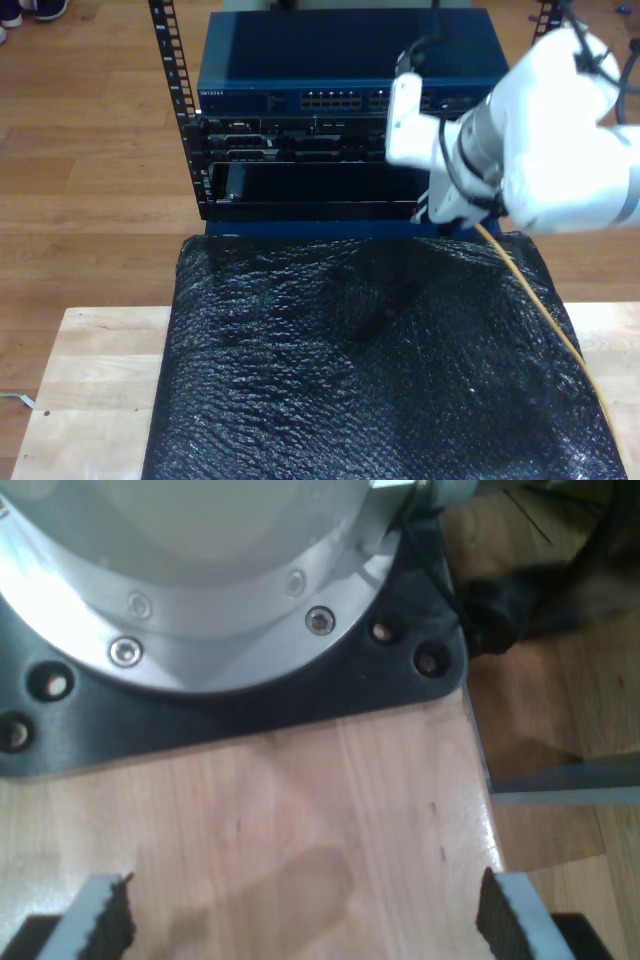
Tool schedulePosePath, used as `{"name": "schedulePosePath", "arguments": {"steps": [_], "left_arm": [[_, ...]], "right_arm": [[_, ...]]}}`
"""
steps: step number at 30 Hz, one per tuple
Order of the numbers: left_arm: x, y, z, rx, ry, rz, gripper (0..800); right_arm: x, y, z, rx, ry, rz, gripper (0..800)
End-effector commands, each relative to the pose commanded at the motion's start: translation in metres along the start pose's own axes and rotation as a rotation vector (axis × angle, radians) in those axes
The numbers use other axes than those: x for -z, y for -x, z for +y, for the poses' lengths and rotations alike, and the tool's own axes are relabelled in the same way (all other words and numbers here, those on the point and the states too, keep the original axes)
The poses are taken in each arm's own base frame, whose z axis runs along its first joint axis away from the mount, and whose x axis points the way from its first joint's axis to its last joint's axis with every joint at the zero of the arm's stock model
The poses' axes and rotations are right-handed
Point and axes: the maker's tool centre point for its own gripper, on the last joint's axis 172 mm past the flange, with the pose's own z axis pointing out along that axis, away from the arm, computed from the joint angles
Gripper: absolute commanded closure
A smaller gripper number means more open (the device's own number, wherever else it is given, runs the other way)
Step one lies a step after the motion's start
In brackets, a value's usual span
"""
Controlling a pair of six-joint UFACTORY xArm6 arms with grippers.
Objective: Grab the cable and plug it in
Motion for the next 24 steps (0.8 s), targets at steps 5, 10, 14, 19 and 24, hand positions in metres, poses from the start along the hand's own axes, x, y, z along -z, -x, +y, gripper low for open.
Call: {"name": "schedulePosePath", "arguments": {"steps": [5, 10, 14, 19, 24], "left_arm": [[0.000, 0.000, 0.000, 0.000, 0.000, 0.000, 0], [0.000, 0.000, 0.000, 0.000, 0.000, 0.000, 0], [0.000, 0.000, 0.000, 0.000, 0.000, 0.000, 0], [0.000, 0.000, 0.000, 0.000, 0.000, 0.000, 0], [0.000, 0.000, 0.000, 0.000, 0.000, 0.000, 0]], "right_arm": [[0.010, -0.012, 0.029, 0.024, 0.124, 0.032, 800], [-0.004, -0.020, 0.045, 0.064, 0.197, 0.043, 800], [-0.010, -0.023, 0.052, 0.095, 0.241, 0.048, 800], [-0.001, -0.031, 0.066, 0.135, 0.322, 0.065, 800], [0.015, -0.039, 0.086, 0.136, 0.406, 0.093, 800]]}}
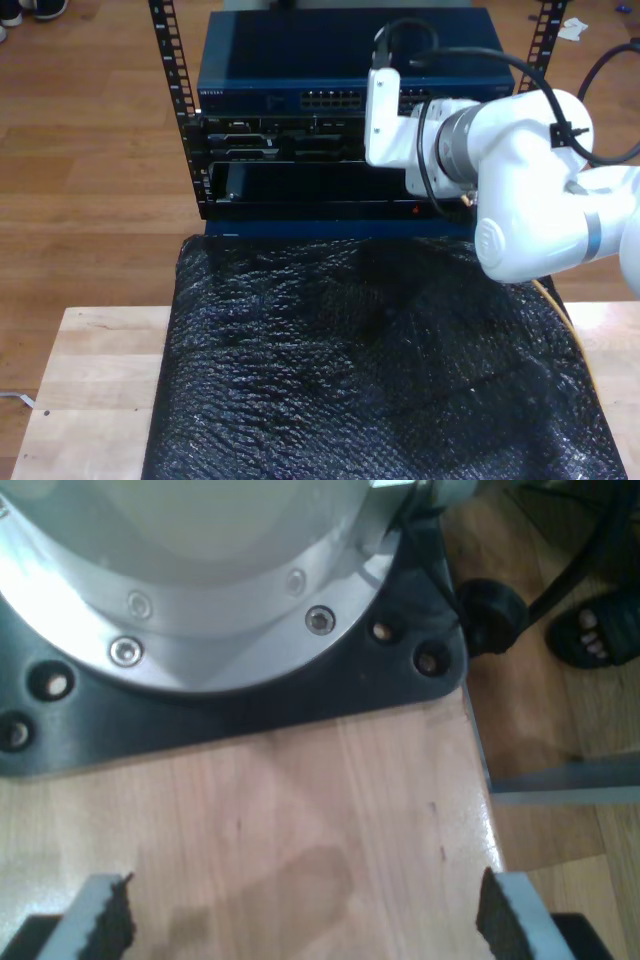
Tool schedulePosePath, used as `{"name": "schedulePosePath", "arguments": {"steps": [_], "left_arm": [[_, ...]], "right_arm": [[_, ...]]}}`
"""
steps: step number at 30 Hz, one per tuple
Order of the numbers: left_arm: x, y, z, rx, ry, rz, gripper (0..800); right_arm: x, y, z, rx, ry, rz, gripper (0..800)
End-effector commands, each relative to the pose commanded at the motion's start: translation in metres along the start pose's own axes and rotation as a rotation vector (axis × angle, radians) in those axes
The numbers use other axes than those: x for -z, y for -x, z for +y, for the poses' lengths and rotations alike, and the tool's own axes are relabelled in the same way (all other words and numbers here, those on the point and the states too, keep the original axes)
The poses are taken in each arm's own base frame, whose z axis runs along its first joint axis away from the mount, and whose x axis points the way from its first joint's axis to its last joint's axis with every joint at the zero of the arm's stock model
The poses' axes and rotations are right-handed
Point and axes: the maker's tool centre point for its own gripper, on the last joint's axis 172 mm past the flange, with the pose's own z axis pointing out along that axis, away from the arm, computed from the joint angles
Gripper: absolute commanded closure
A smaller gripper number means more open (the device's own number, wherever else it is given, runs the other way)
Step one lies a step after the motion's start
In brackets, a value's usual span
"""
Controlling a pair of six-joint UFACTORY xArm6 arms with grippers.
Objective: Grab the cable and plug it in
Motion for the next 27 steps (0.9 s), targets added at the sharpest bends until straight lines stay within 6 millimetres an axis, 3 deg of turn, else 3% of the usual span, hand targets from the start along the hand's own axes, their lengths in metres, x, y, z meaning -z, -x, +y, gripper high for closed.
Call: {"name": "schedulePosePath", "arguments": {"steps": [9, 16, 27], "left_arm": [[0.000, 0.000, 0.000, 0.000, 0.000, 0.000, 0], [0.000, 0.000, 0.000, 0.000, 0.000, 0.000, 0], [0.000, 0.000, 0.000, 0.000, 0.000, 0.000, 0]], "right_arm": [[0.005, 0.003, 0.023, 0.002, 0.105, 0.017, 800], [0.007, 0.013, 0.007, 0.063, 0.146, 0.016, 800], [0.025, 0.013, 0.006, 0.152, 0.224, 0.025, 800]]}}
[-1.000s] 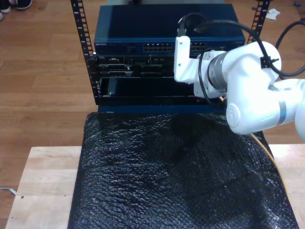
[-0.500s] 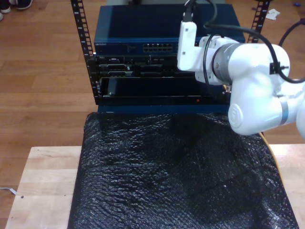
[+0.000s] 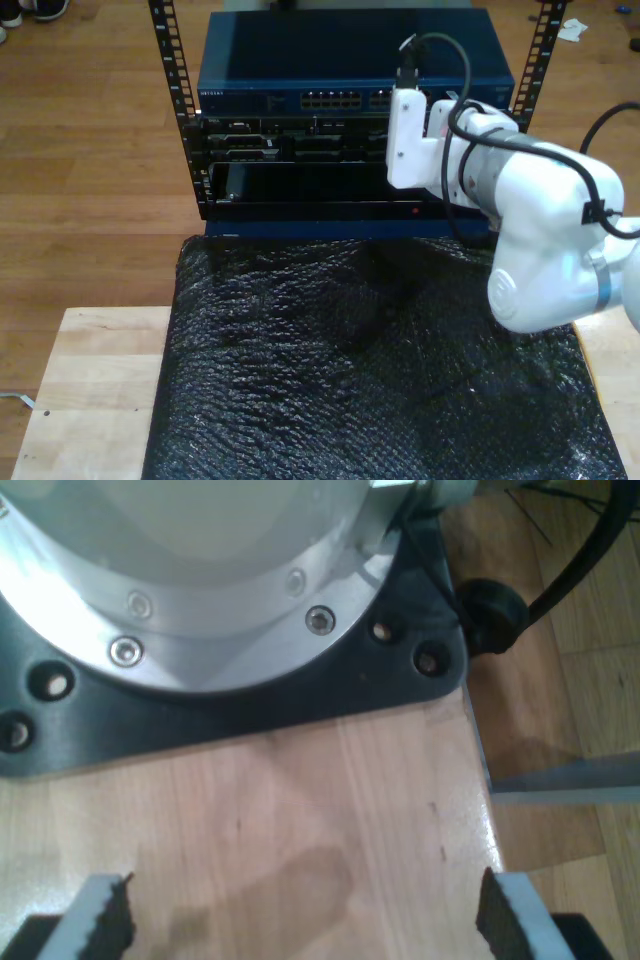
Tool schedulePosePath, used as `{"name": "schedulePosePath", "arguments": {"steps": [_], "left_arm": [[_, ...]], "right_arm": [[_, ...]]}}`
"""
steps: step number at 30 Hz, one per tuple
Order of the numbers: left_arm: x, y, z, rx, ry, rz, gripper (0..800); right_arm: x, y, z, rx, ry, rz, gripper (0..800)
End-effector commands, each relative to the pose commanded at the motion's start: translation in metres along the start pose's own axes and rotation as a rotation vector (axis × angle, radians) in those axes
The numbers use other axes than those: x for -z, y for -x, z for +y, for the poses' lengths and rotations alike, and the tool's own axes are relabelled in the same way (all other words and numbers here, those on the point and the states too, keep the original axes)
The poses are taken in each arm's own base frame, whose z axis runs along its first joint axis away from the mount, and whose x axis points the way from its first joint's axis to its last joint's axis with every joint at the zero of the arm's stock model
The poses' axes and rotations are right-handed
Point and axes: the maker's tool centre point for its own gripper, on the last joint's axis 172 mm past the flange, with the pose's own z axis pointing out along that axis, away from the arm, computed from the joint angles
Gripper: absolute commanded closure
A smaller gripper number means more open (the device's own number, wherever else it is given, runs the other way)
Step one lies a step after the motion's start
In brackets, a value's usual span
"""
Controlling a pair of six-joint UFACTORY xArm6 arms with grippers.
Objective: Grab the cable and plug it in
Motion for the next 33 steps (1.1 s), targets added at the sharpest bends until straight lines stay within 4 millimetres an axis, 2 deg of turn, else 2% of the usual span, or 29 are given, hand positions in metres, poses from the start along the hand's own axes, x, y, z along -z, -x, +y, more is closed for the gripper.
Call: {"name": "schedulePosePath", "arguments": {"steps": [6, 9, 14, 20, 28, 31, 33], "left_arm": [[0.000, 0.000, 0.000, 0.000, 0.000, 0.000, 0], [0.000, 0.000, 0.000, 0.000, 0.000, 0.000, 0], [0.000, 0.000, 0.000, 0.000, 0.000, 0.000, 0], [0.000, 0.000, 0.000, 0.000, 0.000, 0.000, 0], [0.000, 0.000, 0.000, 0.000, 0.000, 0.002, 0], [0.000, 0.000, 0.000, 0.000, 0.000, 0.002, 0], [0.000, 0.000, 0.000, 0.000, 0.000, 0.002, 0]], "right_arm": [[0.002, -0.002, -0.001, 0.104, 0.001, 0.004, 800], [0.002, 0.005, -0.006, 0.141, -0.007, -0.006, 800], [0.002, 0.002, -0.002, 0.187, 0.000, -0.003, 800], [0.001, -0.002, 0.014, 0.186, 0.026, 0.001, 800], [0.001, -0.004, 0.023, 0.191, 0.043, 0.004, 800], [0.001, -0.001, 0.040, 0.189, 0.105, -0.003, 800], [-0.005, 0.011, 0.048, 0.180, 0.139, -0.020, 800]]}}
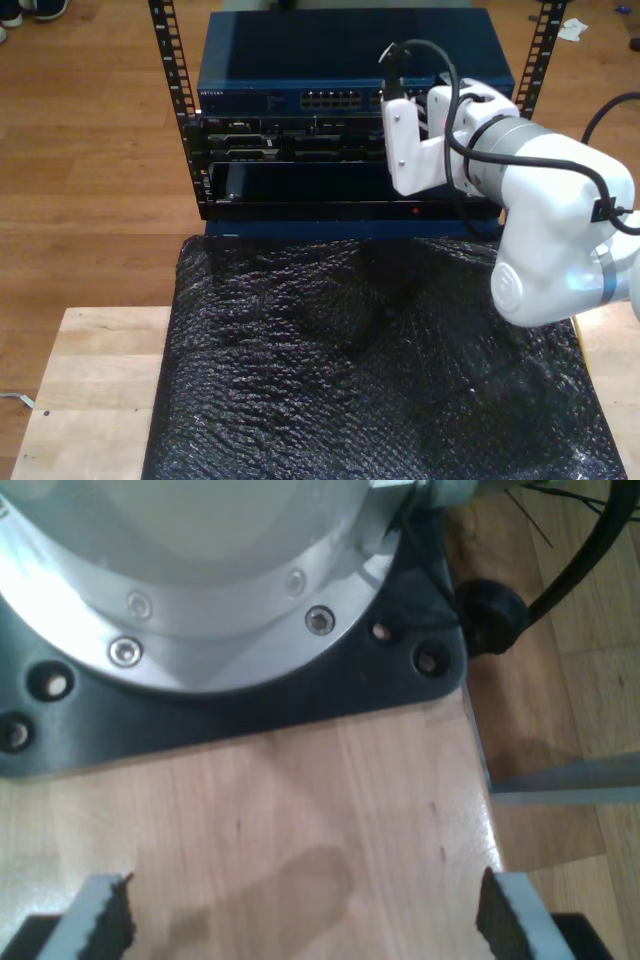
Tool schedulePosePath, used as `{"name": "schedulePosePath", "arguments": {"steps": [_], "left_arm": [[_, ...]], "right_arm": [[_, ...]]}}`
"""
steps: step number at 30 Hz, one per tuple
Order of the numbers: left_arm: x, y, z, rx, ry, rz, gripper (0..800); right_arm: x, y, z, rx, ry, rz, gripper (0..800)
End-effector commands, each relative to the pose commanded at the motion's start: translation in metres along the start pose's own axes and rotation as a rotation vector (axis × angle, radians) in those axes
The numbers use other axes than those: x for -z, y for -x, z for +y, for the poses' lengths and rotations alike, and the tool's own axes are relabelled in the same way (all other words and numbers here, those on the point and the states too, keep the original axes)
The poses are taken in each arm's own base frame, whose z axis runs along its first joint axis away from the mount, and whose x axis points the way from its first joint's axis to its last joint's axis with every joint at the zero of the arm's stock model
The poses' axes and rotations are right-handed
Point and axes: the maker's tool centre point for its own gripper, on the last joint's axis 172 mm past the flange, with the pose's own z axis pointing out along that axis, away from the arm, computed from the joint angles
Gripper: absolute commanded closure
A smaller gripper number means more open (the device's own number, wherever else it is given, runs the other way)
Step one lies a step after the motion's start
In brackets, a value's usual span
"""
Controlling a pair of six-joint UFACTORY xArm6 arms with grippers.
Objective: Grab the cable and plug it in
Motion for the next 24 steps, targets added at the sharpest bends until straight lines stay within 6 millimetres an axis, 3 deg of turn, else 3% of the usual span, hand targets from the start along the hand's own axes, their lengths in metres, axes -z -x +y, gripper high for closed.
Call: {"name": "schedulePosePath", "arguments": {"steps": [2, 8, 10, 24], "left_arm": [[0.000, 0.000, 0.000, 0.000, 0.000, -0.002, 0], [0.000, 0.000, 0.000, 0.000, 0.000, 0.000, 0], [0.000, 0.000, 0.000, 0.000, 0.000, 0.000, 0], [0.000, 0.000, 0.000, 0.000, 0.000, 0.000, 0]], "right_arm": [[-0.007, 0.009, -0.001, -0.009, 0.010, -0.015, 800], [-0.019, 0.011, 0.000, -0.018, 0.028, -0.020, 800], [-0.019, 0.011, 0.008, -0.020, 0.068, -0.022, 800], [-0.016, 0.022, 0.013, -0.051, 0.214, -0.057, 800]]}}
